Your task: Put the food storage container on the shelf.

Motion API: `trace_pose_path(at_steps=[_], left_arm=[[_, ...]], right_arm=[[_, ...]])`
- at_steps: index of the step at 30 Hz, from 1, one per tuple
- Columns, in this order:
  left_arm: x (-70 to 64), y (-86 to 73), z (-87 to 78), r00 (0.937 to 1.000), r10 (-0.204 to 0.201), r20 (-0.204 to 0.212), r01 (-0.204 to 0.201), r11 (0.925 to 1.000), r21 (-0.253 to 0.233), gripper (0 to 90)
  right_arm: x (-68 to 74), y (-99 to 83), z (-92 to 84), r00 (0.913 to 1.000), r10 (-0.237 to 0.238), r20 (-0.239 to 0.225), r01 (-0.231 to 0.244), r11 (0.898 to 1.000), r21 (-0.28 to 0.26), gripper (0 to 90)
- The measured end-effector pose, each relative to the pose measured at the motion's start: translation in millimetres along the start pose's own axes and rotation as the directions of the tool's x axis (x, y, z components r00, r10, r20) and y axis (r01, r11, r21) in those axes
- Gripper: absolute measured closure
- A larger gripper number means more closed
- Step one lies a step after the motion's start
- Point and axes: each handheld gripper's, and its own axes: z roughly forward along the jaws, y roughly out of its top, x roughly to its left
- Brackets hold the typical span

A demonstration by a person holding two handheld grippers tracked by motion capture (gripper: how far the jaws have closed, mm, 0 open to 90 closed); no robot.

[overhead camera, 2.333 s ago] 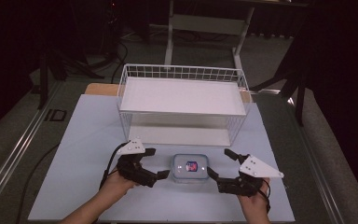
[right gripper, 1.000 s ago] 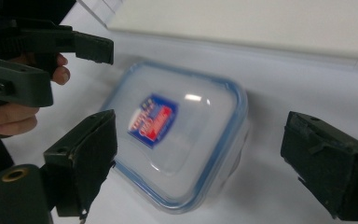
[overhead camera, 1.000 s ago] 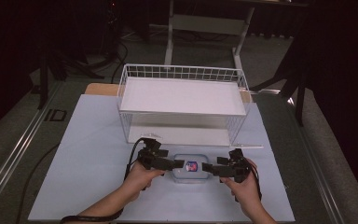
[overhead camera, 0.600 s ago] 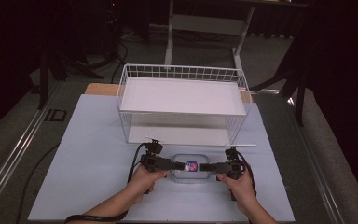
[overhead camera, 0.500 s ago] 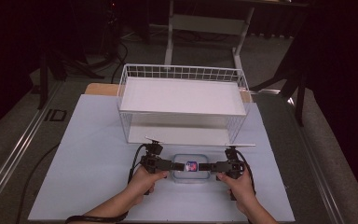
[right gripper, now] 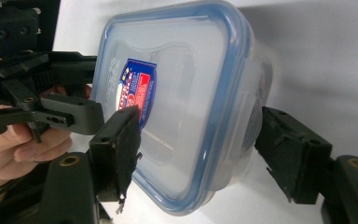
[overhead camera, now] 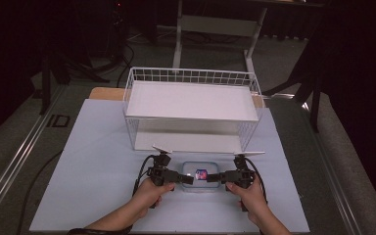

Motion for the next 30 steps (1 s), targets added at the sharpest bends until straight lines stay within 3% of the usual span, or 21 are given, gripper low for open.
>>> trace_pose_path(at_steps=[5, 8, 11, 16, 23, 30], left_arm=[[-8.2, -1.2, -3.8, 0.9983, 0.034, -0.046, -0.035, 0.9992, -0.018, 35.7], [-8.3, -2.3, -4.4, 0.9988, 0.019, -0.044, -0.02, 0.9994, -0.028, 38.8], [-6.0, -0.9, -8.2, 0.9992, -0.029, -0.028, 0.028, 0.9988, -0.04, 43.6], [-14.0, -2.9, -9.0, 0.9978, 0.018, -0.064, -0.021, 0.9989, -0.042, 45.4], [-20.9, -7.3, -11.4, 0.9942, 0.051, -0.095, -0.057, 0.9968, -0.057, 47.9], [-23.2, -11.6, -13.5, 0.994, 0.042, -0.101, -0.051, 0.995, -0.086, 50.2]], right_arm=[[4.6, -1.9, -2.1, 0.9994, -0.019, 0.029, 0.02, 1.0, -0.02, 34.5], [6.4, -3.3, -1.9, 0.9991, -0.016, 0.039, 0.018, 0.999, -0.032, 34.5], [6.5, -3.3, -2.6, 0.9992, -0.014, 0.038, 0.015, 0.999, -0.034, 35.9], [9.0, -6.0, -6.2, 0.9986, -0.017, 0.049, 0.02, 0.999, -0.044, 38.6], [15.0, -13.3, -8.3, 0.996, -0.052, 0.073, 0.057, 0.996, -0.071, 39.5], [18.1, -19.0, -8.7, 0.9928, -0.082, 0.088, 0.092, 0.989, -0.12, 39.7]])
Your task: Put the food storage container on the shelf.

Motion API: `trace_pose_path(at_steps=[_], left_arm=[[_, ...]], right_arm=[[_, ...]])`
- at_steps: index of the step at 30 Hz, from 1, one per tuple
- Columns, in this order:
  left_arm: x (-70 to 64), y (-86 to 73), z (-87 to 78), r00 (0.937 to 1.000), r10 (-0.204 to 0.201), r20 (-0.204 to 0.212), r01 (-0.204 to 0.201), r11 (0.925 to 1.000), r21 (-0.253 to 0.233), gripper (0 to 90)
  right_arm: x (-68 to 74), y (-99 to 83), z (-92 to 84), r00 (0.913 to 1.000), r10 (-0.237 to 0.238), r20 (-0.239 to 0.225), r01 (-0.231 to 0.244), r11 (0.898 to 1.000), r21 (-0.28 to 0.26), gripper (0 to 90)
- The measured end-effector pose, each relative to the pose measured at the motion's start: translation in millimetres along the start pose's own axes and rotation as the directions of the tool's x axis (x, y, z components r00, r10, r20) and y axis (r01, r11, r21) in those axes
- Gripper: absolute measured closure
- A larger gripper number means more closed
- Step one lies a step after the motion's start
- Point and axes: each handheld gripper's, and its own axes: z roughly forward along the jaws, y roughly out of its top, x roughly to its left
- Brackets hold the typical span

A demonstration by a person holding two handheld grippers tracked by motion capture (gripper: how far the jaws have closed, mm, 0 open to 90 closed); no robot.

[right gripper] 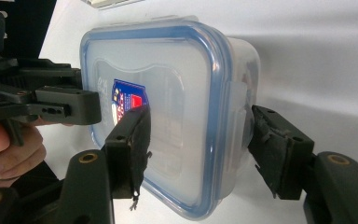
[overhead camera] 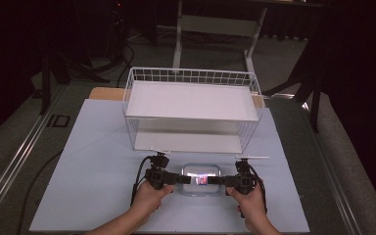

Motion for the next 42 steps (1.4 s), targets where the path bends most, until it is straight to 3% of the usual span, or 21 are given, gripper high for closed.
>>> trace_pose_path(at_steps=[6, 12, 19, 22, 27, 30, 33, 36, 42], left_arm=[[-3.9, 1.7, -2.1, 0.9988, 0.032, -0.038, -0.033, 0.9994, -0.013, 50.4], [-1.3, 11.9, -9.1, 0.9986, 0.038, -0.037, -0.04, 0.9983, -0.043, 50.8], [-1.0, 30.9, -25.6, 0.9942, 0.092, -0.055, -0.098, 0.9884, -0.116, 51.2], [1.9, 42.6, -33.8, 0.9919, 0.107, -0.067, -0.117, 0.979, -0.167, 51.5], [14.0, 51.4, -35.3, 0.9916, 0.106, -0.074, -0.118, 0.9738, -0.194, 51.4], [24.0, 54.9, -30.9, 0.9944, 0.079, -0.07, -0.092, 0.9751, -0.202, 51.3], [31.1, 58.2, -26.9, 0.9939, 0.075, -0.082, -0.09, 0.9742, -0.207, 51.1], [38.5, 62.7, -24.0, 0.991, 0.102, -0.086, -0.118, 0.9715, -0.206, 51.0], [49.5, 66.1, -15.3, 0.9914, 0.092, -0.093, -0.11, 0.9706, -0.214, 50.3]], right_arm=[[2.6, 1.0, 0.6, 0.9994, -0.034, 0.008, 0.034, 0.999, -0.033, 39.5], [6.1, 11.4, 2.3, 0.9984, -0.057, 0.004, 0.057, 0.997, -0.048, 39.6], [16.3, 30.9, 1.9, 0.996, -0.089, -0.007, 0.088, 0.992, -0.096, 39.7], [19.2, 44.5, 4.9, 0.9954, -0.092, -0.027, 0.088, 0.986, -0.139, 39.6], [22.2, 57.0, 14.1, 0.9956, -0.092, -0.018, 0.088, 0.982, -0.169, 39.5], [20.5, 62.4, 22.5, 0.9951, -0.098, -0.008, 0.095, 0.98, -0.177, 39.5], [16.0, 66.8, 31.2, 0.9939, -0.11, -0.003, 0.108, 0.977, -0.182, 39.4], [12.5, 69.5, 37.2, 0.9943, -0.107, 0.006, 0.106, 0.975, -0.196, 39.4], [6.3, 74.0, 49.2, 0.9949, -0.098, 0.022, 0.101, 0.971, -0.218, 39.0]])
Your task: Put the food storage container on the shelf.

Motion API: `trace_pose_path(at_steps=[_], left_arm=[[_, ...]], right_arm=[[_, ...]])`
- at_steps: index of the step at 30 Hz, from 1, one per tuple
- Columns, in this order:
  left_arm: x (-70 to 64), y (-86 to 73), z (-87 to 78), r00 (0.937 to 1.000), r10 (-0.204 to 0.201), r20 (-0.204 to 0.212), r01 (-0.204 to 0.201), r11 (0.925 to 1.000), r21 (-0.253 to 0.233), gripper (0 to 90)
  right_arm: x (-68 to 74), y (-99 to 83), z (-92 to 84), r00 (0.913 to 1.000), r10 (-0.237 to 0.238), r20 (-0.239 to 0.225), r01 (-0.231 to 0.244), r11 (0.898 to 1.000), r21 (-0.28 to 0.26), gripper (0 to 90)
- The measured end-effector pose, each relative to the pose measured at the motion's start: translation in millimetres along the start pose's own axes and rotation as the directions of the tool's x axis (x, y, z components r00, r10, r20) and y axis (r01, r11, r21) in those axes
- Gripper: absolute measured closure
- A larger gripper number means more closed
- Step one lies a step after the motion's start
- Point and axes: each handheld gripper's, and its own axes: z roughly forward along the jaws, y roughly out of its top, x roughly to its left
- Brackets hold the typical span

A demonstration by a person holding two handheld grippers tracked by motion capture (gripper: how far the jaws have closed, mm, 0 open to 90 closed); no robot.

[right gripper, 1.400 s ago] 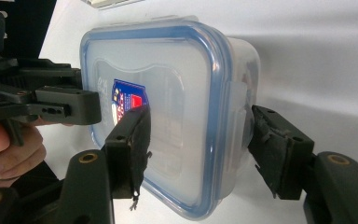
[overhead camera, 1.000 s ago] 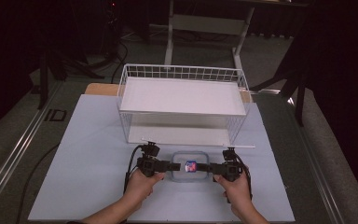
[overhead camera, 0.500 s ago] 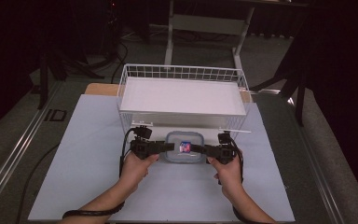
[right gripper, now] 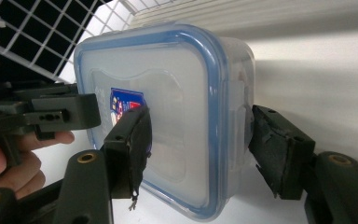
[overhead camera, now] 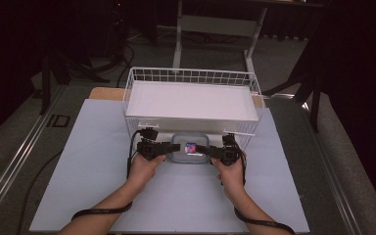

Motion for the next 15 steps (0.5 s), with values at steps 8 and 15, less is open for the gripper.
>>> trace_pose_path(at_steps=[8, 15], left_arm=[[6.9, 3.0, 2.6, 0.9999, 0.012, -0.001, -0.012, 0.999, -0.042, 49.6], [13.4, 0.4, 5.8, 0.9993, 0.018, 0.034, -0.015, 0.9968, -0.078, 48.6]], right_arm=[[0.1, 7.6, 8.4, 0.9997, -0.012, 0.019, 0.012, 1.0, -0.009, 38.8], [-1.4, 8.7, 9.3, 0.9996, 0.017, 0.024, -0.016, 0.999, -0.046, 37.9]])
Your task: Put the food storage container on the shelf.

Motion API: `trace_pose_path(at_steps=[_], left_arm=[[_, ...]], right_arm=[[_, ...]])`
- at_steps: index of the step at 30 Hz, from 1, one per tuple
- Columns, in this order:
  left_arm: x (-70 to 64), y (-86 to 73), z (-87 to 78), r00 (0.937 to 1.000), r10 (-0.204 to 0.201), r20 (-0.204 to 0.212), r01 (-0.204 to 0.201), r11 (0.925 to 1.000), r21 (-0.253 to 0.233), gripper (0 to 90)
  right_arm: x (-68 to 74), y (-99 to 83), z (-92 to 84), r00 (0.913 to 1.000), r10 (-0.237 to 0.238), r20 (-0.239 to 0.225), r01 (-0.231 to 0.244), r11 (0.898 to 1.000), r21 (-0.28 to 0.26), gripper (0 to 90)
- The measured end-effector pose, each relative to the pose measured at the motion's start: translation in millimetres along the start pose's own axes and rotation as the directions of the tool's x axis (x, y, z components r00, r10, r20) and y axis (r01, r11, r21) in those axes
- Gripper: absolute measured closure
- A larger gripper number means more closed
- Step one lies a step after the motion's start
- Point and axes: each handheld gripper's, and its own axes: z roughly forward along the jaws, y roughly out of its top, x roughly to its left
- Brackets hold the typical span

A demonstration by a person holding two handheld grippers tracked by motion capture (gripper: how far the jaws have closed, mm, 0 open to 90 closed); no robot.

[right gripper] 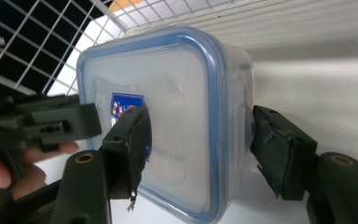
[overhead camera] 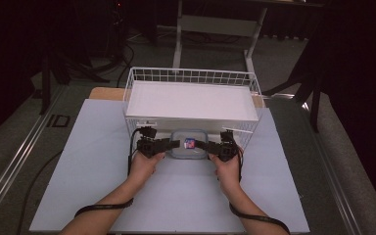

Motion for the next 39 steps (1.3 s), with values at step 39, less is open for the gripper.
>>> trace_pose_path(at_steps=[39], left_arm=[[-16.5, -3.2, -13.1, 0.9859, 0.132, -0.104, -0.14, 0.9867, -0.082, 40.6]], right_arm=[[4.9, 2.2, -4.5, 0.9763, -0.191, 0.101, 0.199, 0.977, -0.071, 32.5]])
